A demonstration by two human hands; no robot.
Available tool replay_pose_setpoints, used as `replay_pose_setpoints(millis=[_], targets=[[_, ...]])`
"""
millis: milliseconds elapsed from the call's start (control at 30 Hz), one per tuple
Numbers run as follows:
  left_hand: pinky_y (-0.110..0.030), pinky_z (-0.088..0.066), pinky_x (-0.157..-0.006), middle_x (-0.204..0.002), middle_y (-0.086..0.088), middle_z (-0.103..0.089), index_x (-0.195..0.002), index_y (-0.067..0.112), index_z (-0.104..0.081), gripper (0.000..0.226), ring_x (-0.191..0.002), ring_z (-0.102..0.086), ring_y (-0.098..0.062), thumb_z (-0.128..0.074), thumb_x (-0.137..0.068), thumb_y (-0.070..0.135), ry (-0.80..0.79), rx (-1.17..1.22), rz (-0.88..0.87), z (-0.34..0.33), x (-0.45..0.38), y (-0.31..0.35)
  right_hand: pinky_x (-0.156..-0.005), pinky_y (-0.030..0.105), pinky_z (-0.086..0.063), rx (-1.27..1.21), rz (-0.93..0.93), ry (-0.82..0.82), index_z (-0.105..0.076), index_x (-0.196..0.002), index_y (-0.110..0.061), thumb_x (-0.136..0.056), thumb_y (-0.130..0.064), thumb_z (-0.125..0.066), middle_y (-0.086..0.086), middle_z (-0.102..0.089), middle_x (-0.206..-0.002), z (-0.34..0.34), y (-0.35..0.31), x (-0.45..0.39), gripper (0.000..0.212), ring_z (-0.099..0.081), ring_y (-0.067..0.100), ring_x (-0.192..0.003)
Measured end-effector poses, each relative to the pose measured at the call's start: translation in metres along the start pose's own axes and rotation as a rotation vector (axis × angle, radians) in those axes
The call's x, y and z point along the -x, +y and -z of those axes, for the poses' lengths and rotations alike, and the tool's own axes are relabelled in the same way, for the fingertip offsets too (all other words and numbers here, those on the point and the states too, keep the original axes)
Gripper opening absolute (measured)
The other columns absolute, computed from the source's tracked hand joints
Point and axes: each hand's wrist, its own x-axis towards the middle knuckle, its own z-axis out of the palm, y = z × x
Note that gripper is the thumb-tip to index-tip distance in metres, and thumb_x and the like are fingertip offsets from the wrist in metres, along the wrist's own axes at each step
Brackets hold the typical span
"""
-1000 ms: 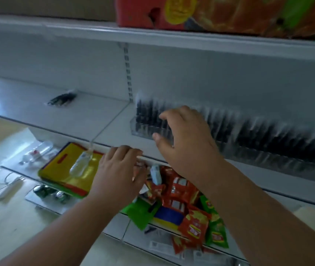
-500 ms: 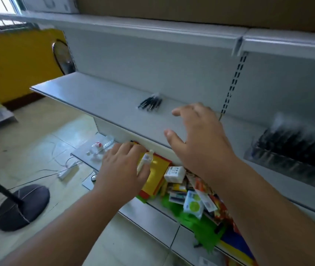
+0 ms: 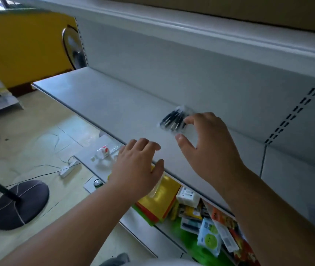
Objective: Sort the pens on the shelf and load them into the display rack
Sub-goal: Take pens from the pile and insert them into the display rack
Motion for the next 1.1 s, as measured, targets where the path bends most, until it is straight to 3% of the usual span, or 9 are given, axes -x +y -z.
replay_pose_setpoints(millis=[333,533,767,967,1100], targets=[[-0.04,-0.042,-0.099,-0.121,0.001,-0.06,-0.127,0.023,-0.055,0.045,-0.116,-0.052,-0.025,-0.056,-0.09,0.049,-0.158,0.107,-0.174,-0.031,-0.143,-0.057,-0.087,0.028,-0.04,0.065,-0.268,0.139,-0.058,-0.119,-0.019,-0.089,-0.039,-0.062,-0.001,-0.055,-0.117,-0.038,-0.006,-0.038,0.037,-0.05,0.016,-0.11],[-0.036,-0.038,-0.099,-0.131,-0.004,-0.055,-0.13,0.02,-0.055,0.048,-0.123,-0.045,-0.025,-0.053,-0.091,0.049,-0.316,0.111,-0.223,-0.041,-0.198,-0.073,-0.087,0.028,-0.038,0.071,-0.468,0.191,-0.057,-0.121,-0.021,-0.089,-0.042,-0.057,-0.006,-0.053,-0.118,-0.057,-0.019,-0.042,0.038,-0.049,0.012,-0.112],[-0.04,-0.043,-0.099,-0.125,-0.01,-0.054,-0.122,0.013,-0.056,0.05,-0.119,-0.047,-0.031,-0.052,-0.087,0.048,-0.361,0.031,-0.279,-0.044,-0.219,-0.078,-0.088,0.029,-0.04,0.111,-0.527,0.25,-0.058,-0.121,-0.018,-0.09,-0.038,-0.062,-0.004,-0.057,-0.116,-0.066,-0.025,-0.052,0.037,-0.05,0.011,-0.107],[-0.035,-0.045,-0.08,-0.111,-0.014,-0.06,-0.112,0.008,-0.056,0.047,-0.107,-0.056,-0.034,-0.054,-0.086,0.047,-0.358,-0.1,-0.281,-0.042,-0.231,-0.065,-0.087,0.03,-0.044,0.124,-0.505,0.269,-0.056,-0.121,-0.017,-0.089,-0.036,-0.062,-0.003,-0.059,-0.116,-0.069,-0.025,-0.06,0.038,-0.053,0.012,-0.106],[-0.027,-0.037,-0.054,-0.074,-0.003,-0.056,-0.076,0.011,-0.053,0.03,-0.068,-0.054,-0.023,-0.053,-0.085,0.04,-0.374,-0.128,-0.277,-0.042,-0.239,-0.063,-0.087,0.03,-0.043,0.126,-0.499,0.267,-0.056,-0.122,-0.018,-0.089,-0.036,-0.062,-0.004,-0.058,-0.116,-0.068,-0.024,-0.062,0.038,-0.052,0.012,-0.106]])
